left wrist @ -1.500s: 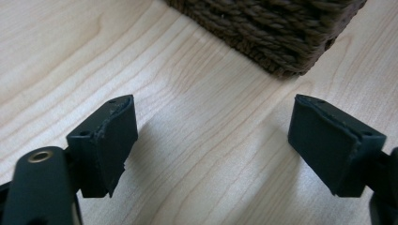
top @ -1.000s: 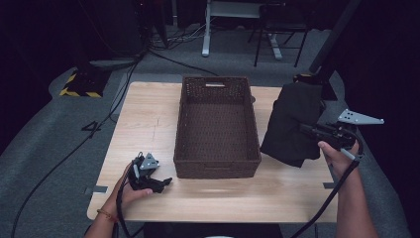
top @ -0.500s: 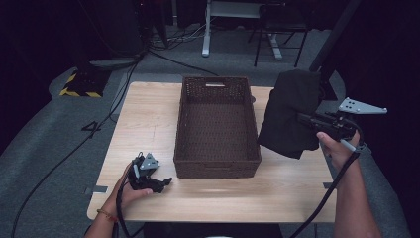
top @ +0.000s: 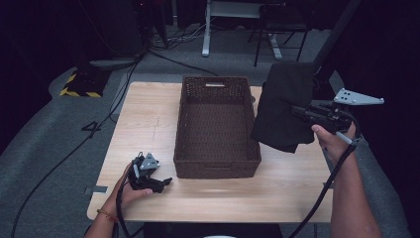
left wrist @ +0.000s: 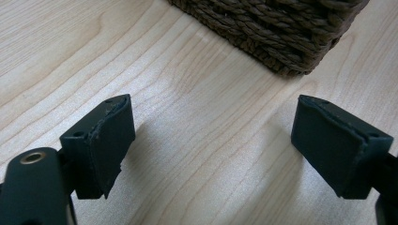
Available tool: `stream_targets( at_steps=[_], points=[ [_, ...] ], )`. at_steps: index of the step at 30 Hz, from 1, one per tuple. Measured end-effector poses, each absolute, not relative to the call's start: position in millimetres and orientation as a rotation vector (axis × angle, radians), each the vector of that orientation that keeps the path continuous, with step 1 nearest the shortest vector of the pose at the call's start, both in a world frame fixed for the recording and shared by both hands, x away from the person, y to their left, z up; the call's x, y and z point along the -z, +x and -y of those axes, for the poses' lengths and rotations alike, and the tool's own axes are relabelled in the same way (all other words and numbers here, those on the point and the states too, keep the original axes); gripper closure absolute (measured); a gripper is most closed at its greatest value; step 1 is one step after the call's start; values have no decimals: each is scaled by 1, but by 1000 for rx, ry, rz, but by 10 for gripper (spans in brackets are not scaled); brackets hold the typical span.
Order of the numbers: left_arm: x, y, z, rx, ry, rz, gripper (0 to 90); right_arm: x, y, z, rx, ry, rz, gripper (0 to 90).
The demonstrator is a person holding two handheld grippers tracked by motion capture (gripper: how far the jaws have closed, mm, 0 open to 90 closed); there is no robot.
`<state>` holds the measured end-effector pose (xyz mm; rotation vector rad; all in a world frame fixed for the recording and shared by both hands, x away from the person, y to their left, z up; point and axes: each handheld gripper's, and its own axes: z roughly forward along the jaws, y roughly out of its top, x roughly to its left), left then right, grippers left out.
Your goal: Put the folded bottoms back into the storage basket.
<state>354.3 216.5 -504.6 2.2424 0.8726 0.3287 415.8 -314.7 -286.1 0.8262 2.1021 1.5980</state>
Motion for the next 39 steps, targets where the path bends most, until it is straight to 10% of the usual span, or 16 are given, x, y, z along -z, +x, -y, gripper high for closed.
stream_targets(
  at_steps=[39],
  points=[
    [504, 355, -217, -333, 2246, -867, 143, 316, 447, 199, -1512, 702, -2376, 720]
  ],
)
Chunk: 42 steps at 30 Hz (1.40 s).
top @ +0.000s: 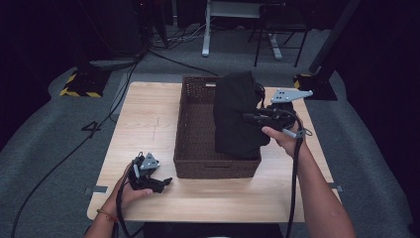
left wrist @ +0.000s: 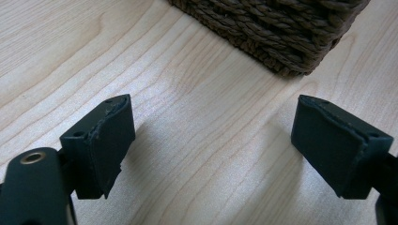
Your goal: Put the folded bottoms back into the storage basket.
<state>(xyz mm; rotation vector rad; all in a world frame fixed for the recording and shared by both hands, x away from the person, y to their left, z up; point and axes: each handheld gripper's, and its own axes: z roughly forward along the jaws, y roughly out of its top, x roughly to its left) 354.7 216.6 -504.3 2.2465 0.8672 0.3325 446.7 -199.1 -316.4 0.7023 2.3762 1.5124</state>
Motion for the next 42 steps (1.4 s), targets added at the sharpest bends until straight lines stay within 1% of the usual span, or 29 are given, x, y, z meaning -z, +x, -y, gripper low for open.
stream_targets(
  at_steps=[25, 42],
  points=[
    [504, 355, -217, -333, 2245, -867, 143, 365, 477, 146, -1267, 704, -2610, 717],
    [504, 355, -217, -334, 2246, -866, 143, 381, 485, 119, -1088, 722, -2692, 715]
  ],
)
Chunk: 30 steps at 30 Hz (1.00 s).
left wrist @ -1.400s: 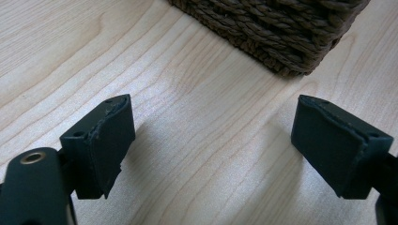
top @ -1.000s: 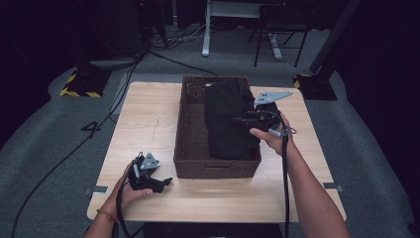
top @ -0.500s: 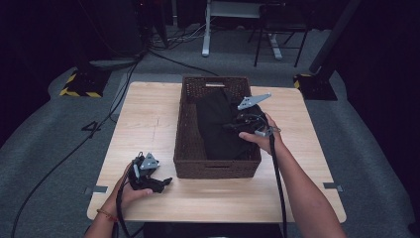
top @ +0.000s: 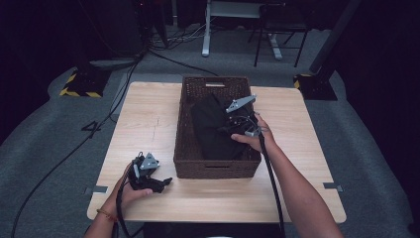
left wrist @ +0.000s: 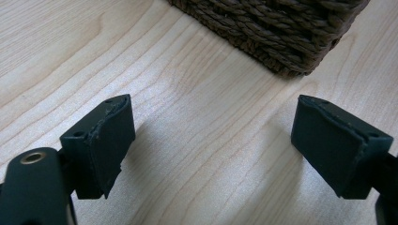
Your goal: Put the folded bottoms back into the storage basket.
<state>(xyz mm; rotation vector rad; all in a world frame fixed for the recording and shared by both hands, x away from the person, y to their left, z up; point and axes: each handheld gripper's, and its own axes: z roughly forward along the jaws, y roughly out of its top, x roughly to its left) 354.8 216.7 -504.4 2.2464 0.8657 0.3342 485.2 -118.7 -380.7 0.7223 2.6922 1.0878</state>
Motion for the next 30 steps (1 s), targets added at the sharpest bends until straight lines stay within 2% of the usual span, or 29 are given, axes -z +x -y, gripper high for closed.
stream_targets(
  at_steps=[16, 30],
  points=[
    [504, 355, -217, -334, 2246, -867, 143, 390, 497, 109, -872, 817, -2712, 674],
    [504, 355, -217, -334, 2247, -866, 143, 387, 500, 116, -850, 885, -2648, 534]
  ],
)
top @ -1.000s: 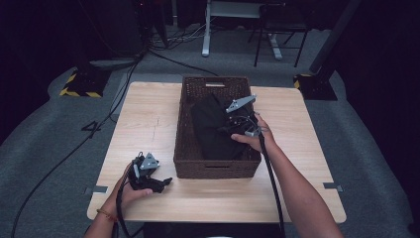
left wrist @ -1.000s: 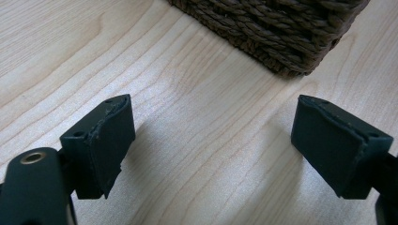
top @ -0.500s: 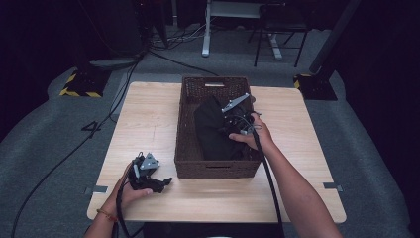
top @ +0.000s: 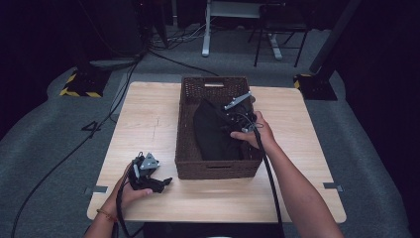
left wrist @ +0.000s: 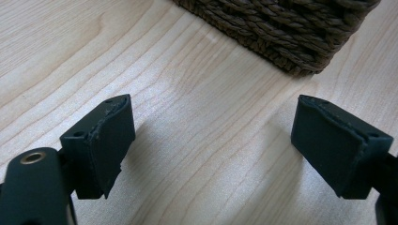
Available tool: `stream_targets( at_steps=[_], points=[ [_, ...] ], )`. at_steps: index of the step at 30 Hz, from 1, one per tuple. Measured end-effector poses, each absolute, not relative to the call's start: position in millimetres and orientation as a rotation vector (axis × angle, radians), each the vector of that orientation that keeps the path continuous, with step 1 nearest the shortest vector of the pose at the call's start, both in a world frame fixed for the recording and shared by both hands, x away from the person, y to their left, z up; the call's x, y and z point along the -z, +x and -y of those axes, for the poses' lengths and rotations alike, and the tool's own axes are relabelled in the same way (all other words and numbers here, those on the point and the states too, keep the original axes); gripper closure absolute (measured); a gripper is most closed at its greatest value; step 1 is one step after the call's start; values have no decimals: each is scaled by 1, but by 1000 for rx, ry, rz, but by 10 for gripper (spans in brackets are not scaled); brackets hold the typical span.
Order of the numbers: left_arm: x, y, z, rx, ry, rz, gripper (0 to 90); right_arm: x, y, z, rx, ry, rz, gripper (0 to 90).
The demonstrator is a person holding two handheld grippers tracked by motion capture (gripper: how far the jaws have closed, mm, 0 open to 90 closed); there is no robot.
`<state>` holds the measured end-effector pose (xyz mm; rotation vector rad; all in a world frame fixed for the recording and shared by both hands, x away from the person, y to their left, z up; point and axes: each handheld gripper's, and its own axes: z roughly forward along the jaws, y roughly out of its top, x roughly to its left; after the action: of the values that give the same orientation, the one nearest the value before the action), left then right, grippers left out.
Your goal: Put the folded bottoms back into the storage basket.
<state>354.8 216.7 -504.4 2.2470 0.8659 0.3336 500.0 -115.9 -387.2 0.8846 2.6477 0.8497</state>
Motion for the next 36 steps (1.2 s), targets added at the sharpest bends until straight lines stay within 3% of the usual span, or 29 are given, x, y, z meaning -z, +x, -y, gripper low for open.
stream_targets(
  at_steps=[13, 36],
  points=[
    [504, 355, -217, -333, 2246, -867, 143, 378, 494, 121, -843, 796, -2595, 283],
    [504, 355, -217, -334, 2246, -867, 143, 349, 469, 151, -923, 712, -2510, 298]
  ],
)
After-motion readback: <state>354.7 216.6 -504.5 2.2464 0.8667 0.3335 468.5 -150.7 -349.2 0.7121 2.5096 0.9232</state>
